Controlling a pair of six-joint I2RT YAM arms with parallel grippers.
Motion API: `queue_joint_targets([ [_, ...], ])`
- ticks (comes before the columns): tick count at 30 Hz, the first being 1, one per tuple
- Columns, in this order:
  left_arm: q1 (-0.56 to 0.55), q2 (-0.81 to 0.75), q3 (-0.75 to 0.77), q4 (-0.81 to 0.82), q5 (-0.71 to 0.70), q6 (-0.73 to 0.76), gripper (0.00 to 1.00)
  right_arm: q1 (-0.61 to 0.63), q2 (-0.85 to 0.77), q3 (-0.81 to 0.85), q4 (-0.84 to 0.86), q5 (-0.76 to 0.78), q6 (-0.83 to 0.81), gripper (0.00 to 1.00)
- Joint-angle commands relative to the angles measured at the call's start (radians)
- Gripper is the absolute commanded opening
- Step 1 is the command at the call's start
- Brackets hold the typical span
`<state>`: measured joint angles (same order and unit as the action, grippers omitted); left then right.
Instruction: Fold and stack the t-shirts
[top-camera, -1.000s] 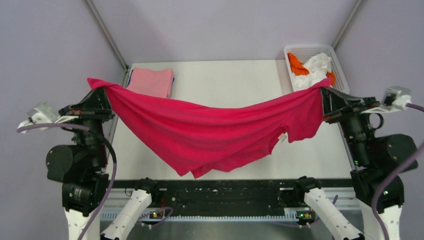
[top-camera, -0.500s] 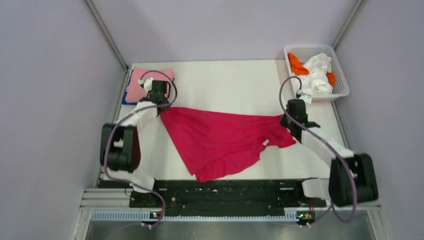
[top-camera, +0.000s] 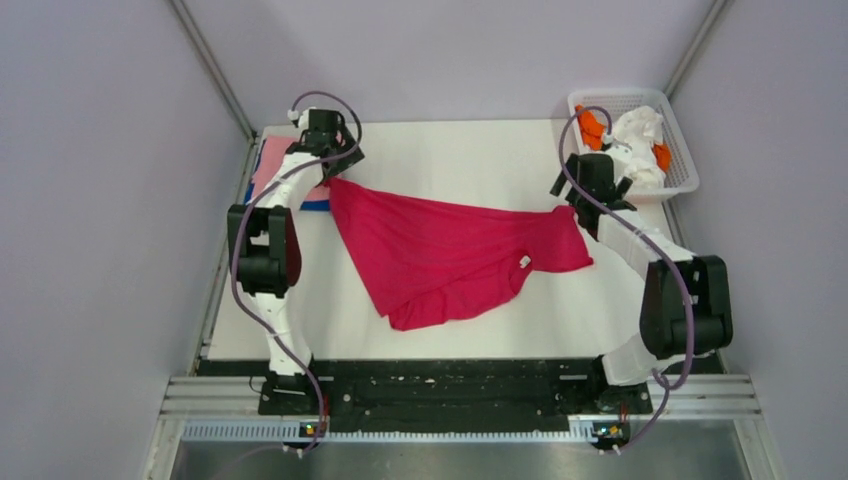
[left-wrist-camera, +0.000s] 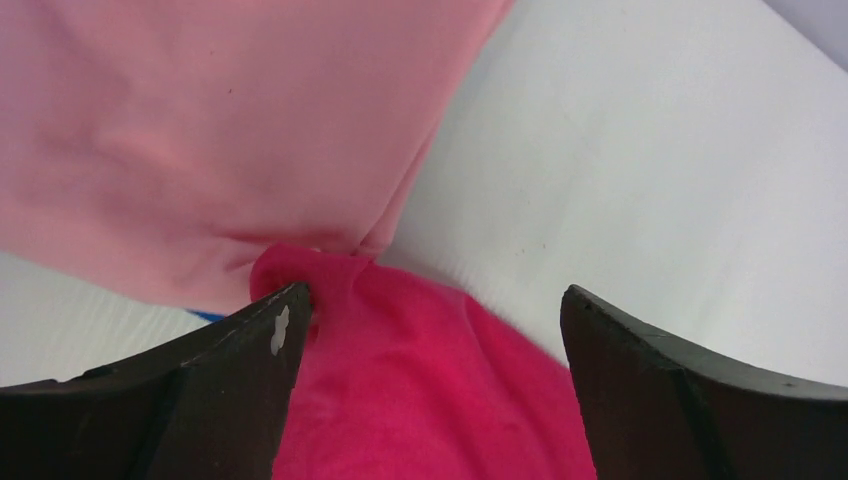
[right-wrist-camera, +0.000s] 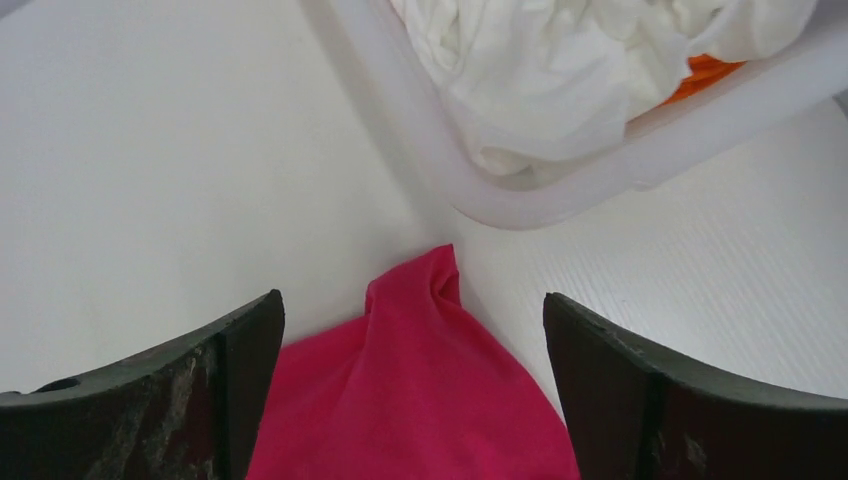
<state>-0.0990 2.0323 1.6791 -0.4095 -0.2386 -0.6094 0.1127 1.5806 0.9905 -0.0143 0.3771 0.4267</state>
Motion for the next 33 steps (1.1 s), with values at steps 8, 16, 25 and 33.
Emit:
queue_joint_targets([
  [8, -0.135, -0.619, -0.527, -0.146, 0.110, -0.038, 0.99, -0.012, -0.534, -0.336, -0.153, 0.008, 0.199, 0.99],
  [16, -0.296, -0.899, -0.872, -0.268, 0.195, -0.182, 0.86, -0.014, -0.703, -0.446, -0.181, -0.002, 0.234, 0.99],
  [25, -0.368, -0.850, -1.002, -0.159, 0.331, -0.241, 0.60, -0.015, -0.651, -0.421, -0.224, -0.014, 0.224, 0.99],
  [33, -0.373, -0.727, -0.975, -0.139, 0.301, -0.246, 0.50, -0.014, -0.654, -0.431, -0.229, 0.001, 0.215, 0.99],
])
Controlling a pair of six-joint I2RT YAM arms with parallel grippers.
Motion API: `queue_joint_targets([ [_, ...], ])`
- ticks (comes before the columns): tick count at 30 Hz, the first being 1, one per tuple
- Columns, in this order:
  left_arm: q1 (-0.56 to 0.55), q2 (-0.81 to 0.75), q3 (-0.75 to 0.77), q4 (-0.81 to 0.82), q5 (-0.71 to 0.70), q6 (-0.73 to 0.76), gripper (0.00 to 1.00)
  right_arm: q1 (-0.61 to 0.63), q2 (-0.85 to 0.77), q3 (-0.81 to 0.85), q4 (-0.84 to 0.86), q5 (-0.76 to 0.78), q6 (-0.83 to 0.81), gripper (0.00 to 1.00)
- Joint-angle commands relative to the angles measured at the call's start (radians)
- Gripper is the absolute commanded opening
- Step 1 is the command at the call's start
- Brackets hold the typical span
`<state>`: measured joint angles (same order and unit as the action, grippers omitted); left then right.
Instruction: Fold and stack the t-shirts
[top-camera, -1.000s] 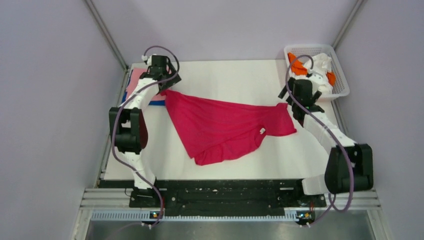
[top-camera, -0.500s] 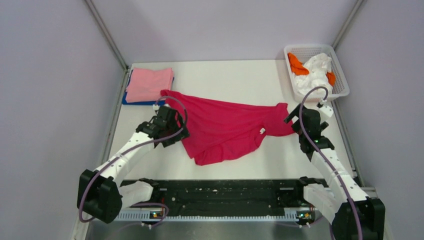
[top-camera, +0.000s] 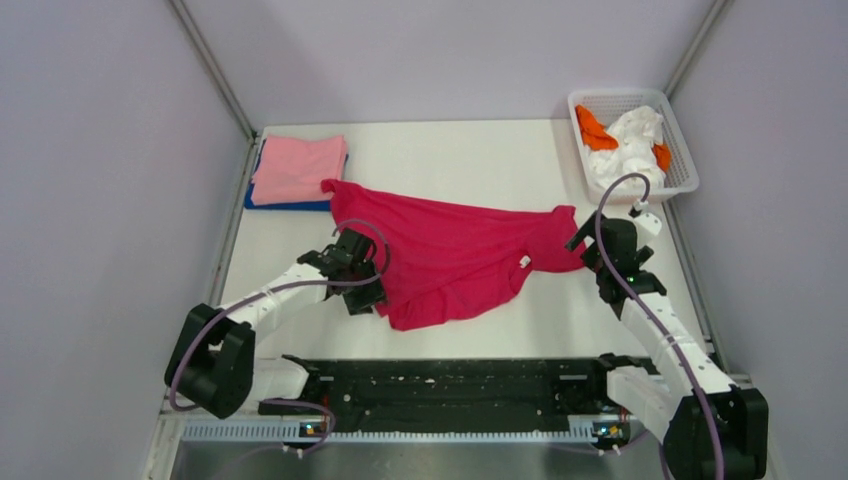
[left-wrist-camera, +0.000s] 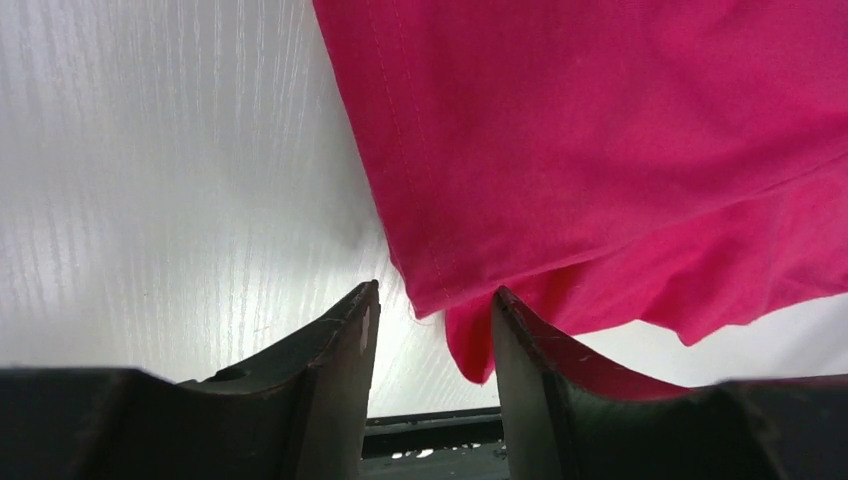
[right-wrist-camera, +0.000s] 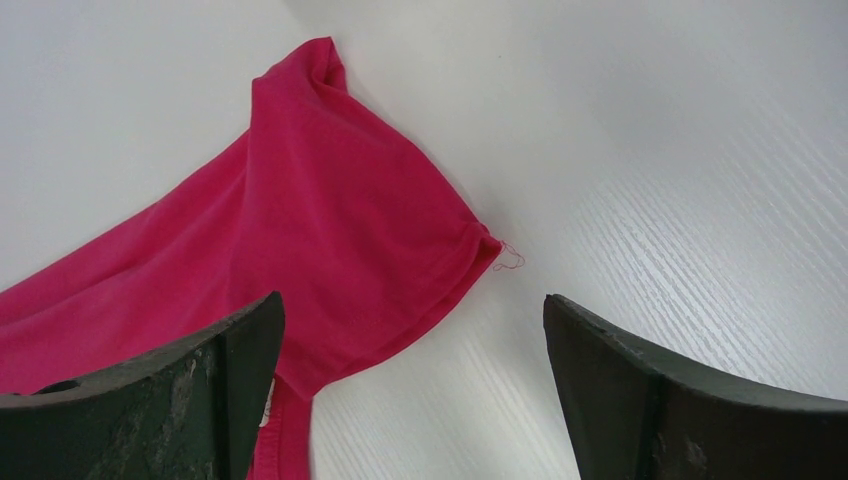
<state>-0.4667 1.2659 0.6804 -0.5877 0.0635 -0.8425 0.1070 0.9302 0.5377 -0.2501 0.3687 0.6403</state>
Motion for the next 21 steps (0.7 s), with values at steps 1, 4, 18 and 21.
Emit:
queue_joint_targets([
  [1, -0.006, 0.046, 0.023, 0.038, -0.005, -0.013, 0.50, -0.009, 0.000, 0.021, 0.006, 0.012, 0.001, 0.99],
  [4, -0.005, 0.068, 0.021, 0.044, -0.009, -0.012, 0.50, -0.007, 0.005, 0.022, 0.008, 0.013, 0.000, 0.99],
  [18, -0.044, 0.174, 0.062, 0.038, -0.043, -0.032, 0.19, -0.008, 0.025, 0.023, 0.003, 0.038, -0.001, 0.99],
  [21, -0.045, 0.176, 0.097, -0.008, -0.109, -0.035, 0.00, -0.008, 0.032, 0.021, 0.001, 0.045, -0.004, 0.99],
])
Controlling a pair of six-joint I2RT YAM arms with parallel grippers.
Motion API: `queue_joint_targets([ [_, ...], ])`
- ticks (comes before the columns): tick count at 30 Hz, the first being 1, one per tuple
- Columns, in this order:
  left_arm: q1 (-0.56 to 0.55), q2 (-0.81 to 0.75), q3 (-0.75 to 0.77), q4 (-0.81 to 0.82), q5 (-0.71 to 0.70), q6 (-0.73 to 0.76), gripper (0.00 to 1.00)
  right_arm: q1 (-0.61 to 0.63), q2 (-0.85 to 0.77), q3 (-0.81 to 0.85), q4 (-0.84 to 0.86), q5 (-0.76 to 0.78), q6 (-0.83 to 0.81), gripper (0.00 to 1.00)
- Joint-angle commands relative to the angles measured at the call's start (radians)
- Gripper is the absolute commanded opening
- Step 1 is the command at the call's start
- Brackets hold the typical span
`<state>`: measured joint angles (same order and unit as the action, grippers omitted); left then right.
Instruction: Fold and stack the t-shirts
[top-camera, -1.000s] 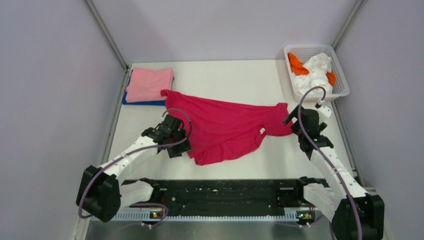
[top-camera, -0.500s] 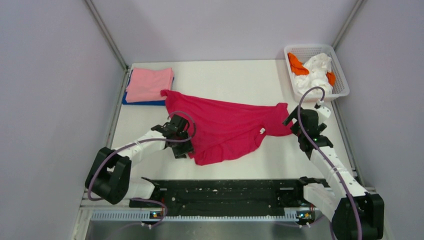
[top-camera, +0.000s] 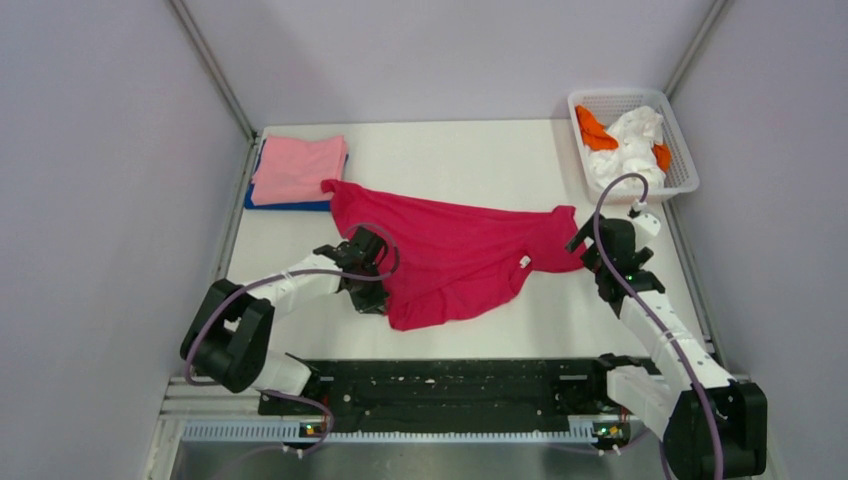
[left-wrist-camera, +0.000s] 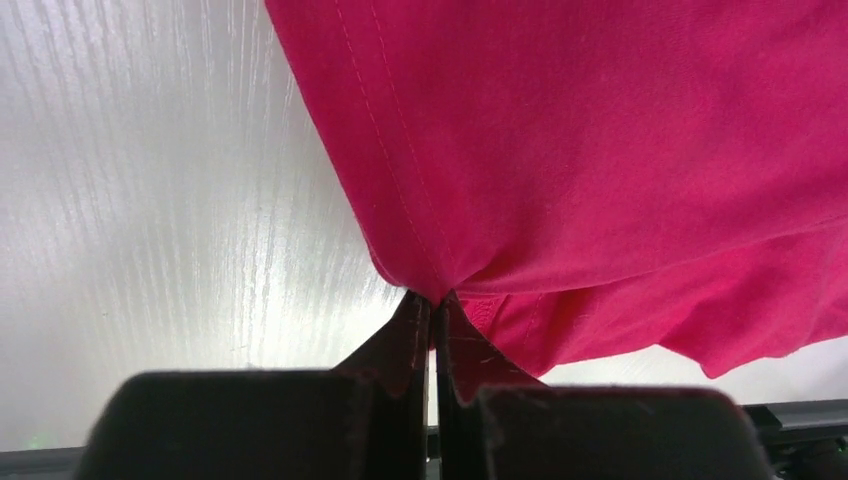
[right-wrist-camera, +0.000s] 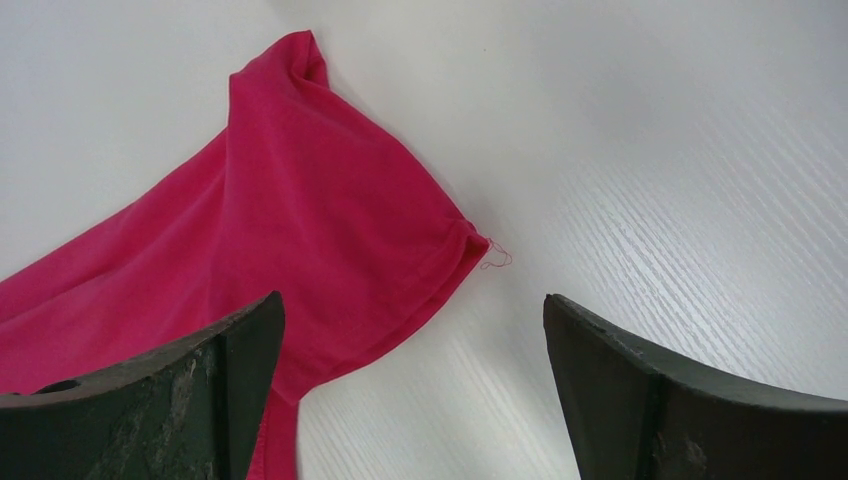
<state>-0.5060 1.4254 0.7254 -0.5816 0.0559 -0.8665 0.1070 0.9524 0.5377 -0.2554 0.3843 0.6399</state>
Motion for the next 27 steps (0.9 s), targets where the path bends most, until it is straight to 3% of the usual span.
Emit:
queue_joint_targets([
  [1, -0.005, 0.009, 0.061, -0.026, -0.115, -0.007, 0.00, -0.008, 0.014, 0.020, 0.003, 0.027, 0.000, 0.99],
  [7, -0.005, -0.099, 0.107, -0.065, -0.159, 0.021, 0.00, -0.010, 0.107, 0.022, -0.022, 0.016, 0.035, 0.96],
  [18, -0.005, -0.199, 0.186, -0.075, -0.214, 0.061, 0.00, -0.056, 0.410, 0.136, 0.105, -0.080, -0.003, 0.61],
  [27, -0.004, -0.197, 0.193, -0.076, -0.259, 0.067, 0.00, -0.060, 0.512, 0.158, 0.117, -0.104, -0.011, 0.53],
])
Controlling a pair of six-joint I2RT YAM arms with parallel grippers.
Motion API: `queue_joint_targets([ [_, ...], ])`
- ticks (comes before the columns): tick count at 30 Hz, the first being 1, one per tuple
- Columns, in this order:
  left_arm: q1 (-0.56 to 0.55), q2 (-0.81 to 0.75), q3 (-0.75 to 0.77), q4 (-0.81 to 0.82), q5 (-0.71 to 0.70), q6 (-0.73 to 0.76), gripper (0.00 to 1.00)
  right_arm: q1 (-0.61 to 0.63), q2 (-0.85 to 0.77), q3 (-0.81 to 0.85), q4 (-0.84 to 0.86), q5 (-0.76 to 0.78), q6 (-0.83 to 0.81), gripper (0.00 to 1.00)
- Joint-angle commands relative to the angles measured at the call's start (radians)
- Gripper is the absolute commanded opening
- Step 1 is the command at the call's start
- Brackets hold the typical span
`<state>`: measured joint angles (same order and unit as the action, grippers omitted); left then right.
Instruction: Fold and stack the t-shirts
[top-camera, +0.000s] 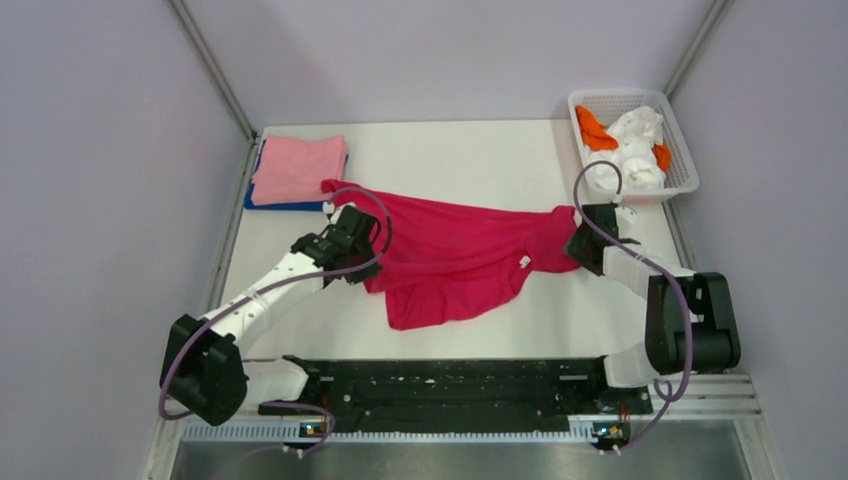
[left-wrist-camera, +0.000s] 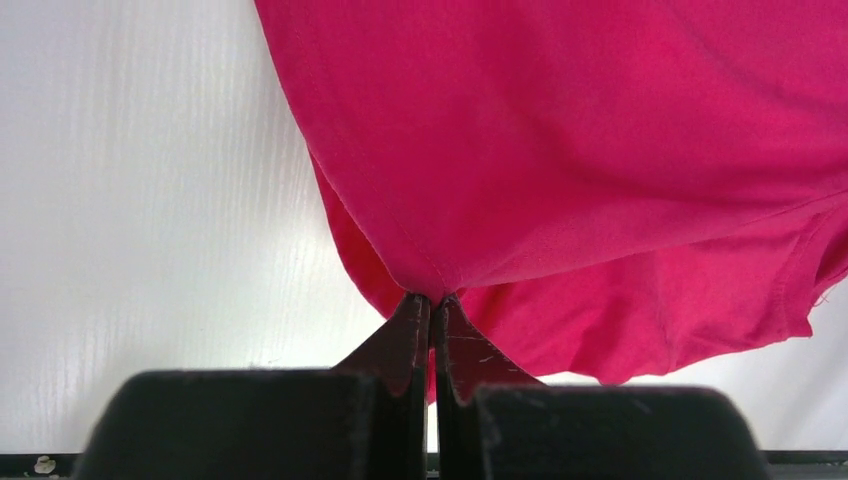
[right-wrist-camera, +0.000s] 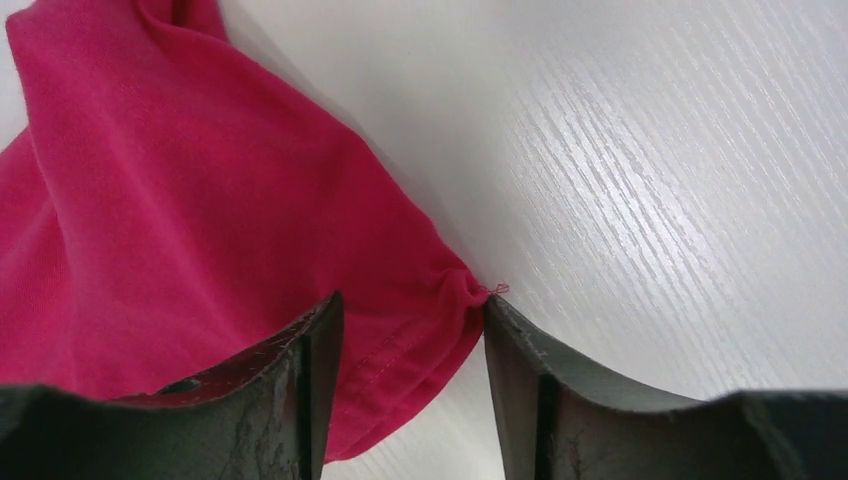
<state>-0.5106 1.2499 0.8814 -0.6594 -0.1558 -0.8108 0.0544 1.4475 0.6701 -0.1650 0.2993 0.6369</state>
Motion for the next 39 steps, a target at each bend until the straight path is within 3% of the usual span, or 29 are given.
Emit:
queue_joint_targets([
  [1, 0.001, -0.022, 0.038, 0.004, -0.050, 0.013, 0.00, -0.008, 0.025, 0.026, 0.026, -0.017, -0.010, 0.50],
  [4, 0.000, -0.019, 0.040, 0.006, -0.073, 0.013, 0.00, -0.008, 0.050, 0.032, 0.025, -0.038, -0.015, 0.36],
  [8, 0.001, -0.015, 0.058, 0.003, -0.098, 0.014, 0.00, -0.007, 0.048, 0.025, 0.047, -0.069, -0.025, 0.02],
  [9, 0.001, -0.015, 0.068, 0.003, -0.105, 0.014, 0.00, -0.008, 0.033, 0.026, 0.049, -0.068, -0.028, 0.00],
  [18, 0.004, -0.100, 0.282, -0.019, -0.264, 0.078, 0.00, -0.008, -0.363, 0.151, -0.013, -0.012, -0.092, 0.00],
  [25, 0.002, -0.269, 0.495, 0.053, -0.305, 0.228, 0.00, -0.008, -0.608, 0.438, -0.134, -0.008, -0.163, 0.00],
  [39, 0.002, -0.400, 0.978, 0.018, -0.072, 0.446, 0.00, -0.008, -0.663, 1.158, -0.391, -0.198, -0.300, 0.00],
])
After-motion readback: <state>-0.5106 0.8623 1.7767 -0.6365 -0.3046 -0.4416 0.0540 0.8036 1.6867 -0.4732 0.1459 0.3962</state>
